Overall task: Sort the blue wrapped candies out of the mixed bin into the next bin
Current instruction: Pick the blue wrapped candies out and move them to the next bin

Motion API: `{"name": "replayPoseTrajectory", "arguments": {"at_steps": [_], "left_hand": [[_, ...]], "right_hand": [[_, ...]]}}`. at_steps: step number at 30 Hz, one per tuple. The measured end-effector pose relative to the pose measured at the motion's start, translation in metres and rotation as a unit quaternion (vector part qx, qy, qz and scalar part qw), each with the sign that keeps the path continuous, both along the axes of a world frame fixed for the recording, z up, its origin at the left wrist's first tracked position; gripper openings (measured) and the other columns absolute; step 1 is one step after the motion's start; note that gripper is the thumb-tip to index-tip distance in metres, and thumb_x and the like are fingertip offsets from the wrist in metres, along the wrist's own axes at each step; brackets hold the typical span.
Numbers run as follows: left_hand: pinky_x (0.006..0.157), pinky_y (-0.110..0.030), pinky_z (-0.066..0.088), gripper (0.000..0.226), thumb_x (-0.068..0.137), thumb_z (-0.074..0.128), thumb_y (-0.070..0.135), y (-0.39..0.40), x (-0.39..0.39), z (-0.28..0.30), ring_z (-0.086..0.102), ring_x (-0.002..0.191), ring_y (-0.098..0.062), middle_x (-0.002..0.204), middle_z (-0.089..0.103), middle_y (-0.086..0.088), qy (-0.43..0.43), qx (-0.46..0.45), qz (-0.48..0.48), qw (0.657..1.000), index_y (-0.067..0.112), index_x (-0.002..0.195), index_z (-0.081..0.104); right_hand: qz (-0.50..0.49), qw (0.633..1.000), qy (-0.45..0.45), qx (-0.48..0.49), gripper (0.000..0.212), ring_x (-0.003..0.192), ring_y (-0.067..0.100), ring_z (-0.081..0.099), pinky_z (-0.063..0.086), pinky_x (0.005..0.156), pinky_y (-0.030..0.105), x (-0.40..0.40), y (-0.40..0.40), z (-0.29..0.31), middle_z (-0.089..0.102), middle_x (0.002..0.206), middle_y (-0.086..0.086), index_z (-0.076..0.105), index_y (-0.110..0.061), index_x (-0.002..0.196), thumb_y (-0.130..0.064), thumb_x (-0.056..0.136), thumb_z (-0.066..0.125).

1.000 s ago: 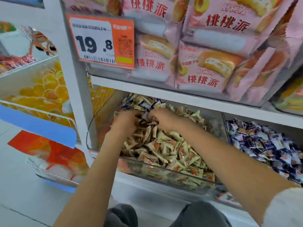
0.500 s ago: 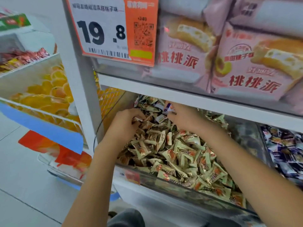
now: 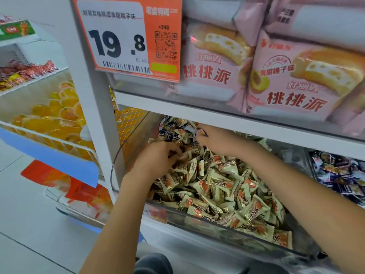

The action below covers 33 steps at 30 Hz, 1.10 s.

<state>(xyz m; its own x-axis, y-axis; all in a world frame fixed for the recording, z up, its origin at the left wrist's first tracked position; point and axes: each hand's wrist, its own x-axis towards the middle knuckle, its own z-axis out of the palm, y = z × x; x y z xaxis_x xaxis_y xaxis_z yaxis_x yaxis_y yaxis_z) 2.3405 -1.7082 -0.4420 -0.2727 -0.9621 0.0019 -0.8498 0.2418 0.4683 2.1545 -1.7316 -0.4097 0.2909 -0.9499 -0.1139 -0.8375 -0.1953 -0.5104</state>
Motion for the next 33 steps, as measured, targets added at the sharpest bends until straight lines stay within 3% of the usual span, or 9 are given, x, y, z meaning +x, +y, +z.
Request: {"name": "replayPoseTrajectory", "arguments": {"at_steps": [5,12,17,19,21,24,26,29,33], "left_hand": [[0.085,-0.024,0.048,0.022,0.091,0.056,0.016,0.010,0.016,0.003,0.060,0.097,-0.008,0.109,0.067,0.010,0.046,0.058,-0.033,0.997,0.028,0.100,0.072],[0.084,-0.036,0.050,0.030,0.092,0.053,0.016,0.020,0.024,-0.006,0.063,0.089,-0.018,0.112,0.064,0.001,0.047,0.048,-0.027,0.997,0.037,0.106,0.068],[0.075,-0.034,0.048,0.033,0.094,0.046,0.007,0.028,0.022,-0.002,0.060,0.085,-0.025,0.108,0.062,-0.003,0.128,0.017,0.012,0.991,0.027,0.109,0.067],[0.057,-0.027,0.046,0.031,0.095,0.043,0.003,0.029,0.023,0.002,0.056,0.064,-0.021,0.105,0.063,0.000,0.199,-0.010,0.061,0.978,0.021,0.112,0.063],[0.058,-0.029,0.050,0.031,0.096,0.043,0.004,0.029,0.023,0.006,0.059,0.065,-0.021,0.098,0.065,-0.001,0.258,-0.032,0.096,0.961,0.019,0.117,0.059],[0.073,-0.030,0.054,0.033,0.098,0.042,0.013,0.035,0.010,0.014,0.060,0.074,-0.009,0.098,0.065,0.005,0.328,-0.053,0.078,0.940,0.022,0.130,0.050],[0.066,-0.013,0.047,0.036,0.100,0.041,0.016,0.042,-0.009,0.022,0.054,0.071,-0.002,0.103,0.061,0.012,0.340,-0.054,0.045,0.938,0.024,0.135,0.044],[0.087,-0.027,0.051,0.043,0.100,0.037,0.014,0.054,-0.032,0.026,0.062,0.092,-0.009,0.121,0.061,0.000,0.326,-0.050,-0.011,0.944,0.020,0.142,0.036],[0.117,-0.050,0.000,0.047,0.102,0.030,0.019,0.062,-0.037,0.020,0.012,0.140,0.001,0.149,0.032,0.008,0.215,-0.039,-0.026,0.975,0.025,0.148,0.022]], "right_hand": [[0.086,0.994,0.063,0.007,0.024,0.062,0.010,0.042,0.030,0.054,0.023,0.019,0.000,-0.004,0.056,0.089,0.000,0.057,-0.011,0.116,-0.018,0.097,0.044],[0.100,0.969,0.224,-0.013,0.043,0.107,0.026,0.055,0.035,0.068,0.028,0.027,-0.009,-0.015,0.055,0.128,0.005,0.050,-0.030,0.130,-0.041,0.090,0.058],[0.082,0.989,0.125,0.008,0.014,0.083,0.017,0.053,0.039,0.072,0.028,0.029,-0.012,-0.017,0.057,0.093,-0.011,0.059,-0.033,0.088,-0.047,0.086,0.060],[0.049,0.999,0.022,0.006,0.018,0.084,0.015,0.055,0.044,0.079,0.032,0.026,-0.004,-0.014,0.059,0.095,-0.009,0.057,-0.027,0.077,-0.040,0.088,0.060],[-0.003,0.993,-0.118,0.025,0.018,0.065,0.008,0.056,0.048,0.064,0.026,0.023,0.013,-0.005,0.061,0.098,-0.005,0.058,-0.019,0.081,-0.033,0.092,0.056],[-0.150,0.886,-0.401,0.175,0.011,0.038,0.008,0.042,0.034,0.036,0.019,0.021,0.043,0.005,0.068,0.099,0.011,0.055,-0.014,0.099,-0.023,0.097,0.050],[-0.212,0.792,-0.520,0.237,0.012,0.046,0.014,0.053,0.039,0.037,0.021,0.025,0.062,0.009,0.068,0.097,0.014,0.052,-0.010,0.106,-0.017,0.096,0.049],[-0.254,0.685,-0.633,0.258,0.007,0.053,0.016,0.060,0.045,0.040,0.020,0.035,0.081,0.013,0.061,0.080,0.009,0.054,-0.005,0.093,-0.011,0.090,0.053],[-0.301,0.608,-0.696,0.237,0.004,0.051,0.013,0.054,0.046,0.040,0.020,0.039,0.097,0.013,0.054,0.072,0.008,0.052,-0.006,0.090,-0.007,0.085,0.052]]}}
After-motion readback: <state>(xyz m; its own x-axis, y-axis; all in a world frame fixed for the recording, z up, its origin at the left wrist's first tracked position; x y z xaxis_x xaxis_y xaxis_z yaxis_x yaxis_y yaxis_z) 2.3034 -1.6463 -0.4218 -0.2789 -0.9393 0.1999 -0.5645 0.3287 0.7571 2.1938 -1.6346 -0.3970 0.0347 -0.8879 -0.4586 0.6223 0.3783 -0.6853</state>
